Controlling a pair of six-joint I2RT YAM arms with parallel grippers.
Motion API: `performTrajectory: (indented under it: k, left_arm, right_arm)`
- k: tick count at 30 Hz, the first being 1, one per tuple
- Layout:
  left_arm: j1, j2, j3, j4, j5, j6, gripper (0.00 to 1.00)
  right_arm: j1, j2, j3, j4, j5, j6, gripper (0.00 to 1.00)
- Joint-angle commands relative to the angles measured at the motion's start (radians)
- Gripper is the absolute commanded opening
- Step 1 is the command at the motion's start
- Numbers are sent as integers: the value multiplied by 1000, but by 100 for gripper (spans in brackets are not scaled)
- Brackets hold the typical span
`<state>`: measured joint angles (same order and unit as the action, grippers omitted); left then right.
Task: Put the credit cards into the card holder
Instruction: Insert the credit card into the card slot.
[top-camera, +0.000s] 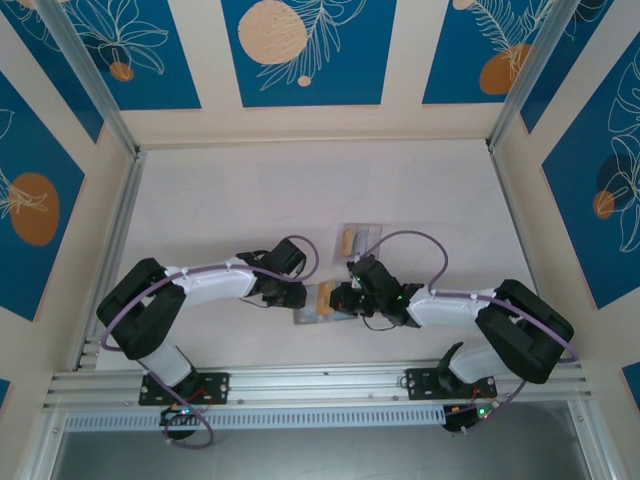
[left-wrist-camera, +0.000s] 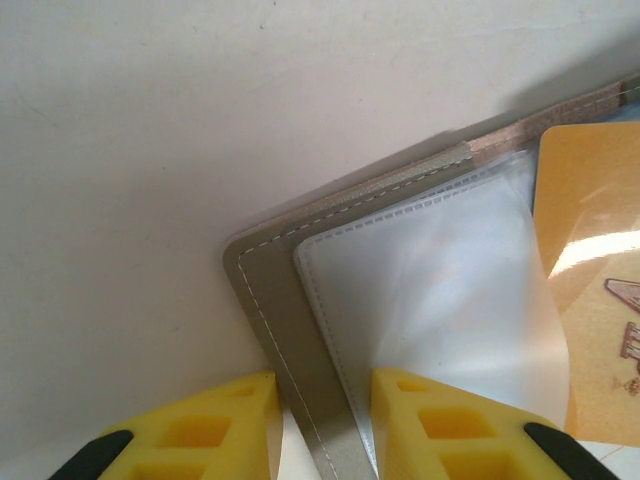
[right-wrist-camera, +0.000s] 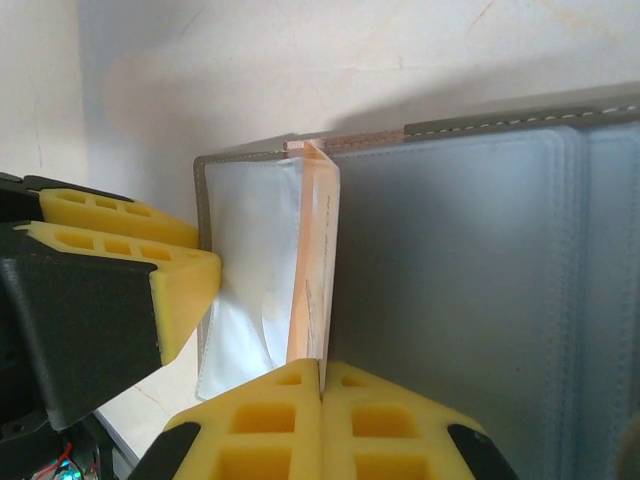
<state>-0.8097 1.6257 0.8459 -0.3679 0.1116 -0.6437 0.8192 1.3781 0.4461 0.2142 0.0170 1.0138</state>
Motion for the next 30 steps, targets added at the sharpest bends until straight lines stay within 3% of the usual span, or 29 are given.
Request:
performTrajectory:
  k: [1, 21, 30]
  left_arm:
    - [-25, 89, -24, 66, 22, 29, 28]
    - [-27, 95, -30, 81, 26, 30, 28]
    - [-26, 103, -30, 88, 28, 32, 29]
  right_arm:
    - [20, 18, -34, -57, 46, 49, 0]
    - [77, 41, -46, -212, 88, 167, 0]
    - [67, 24, -40, -277, 70, 142, 0]
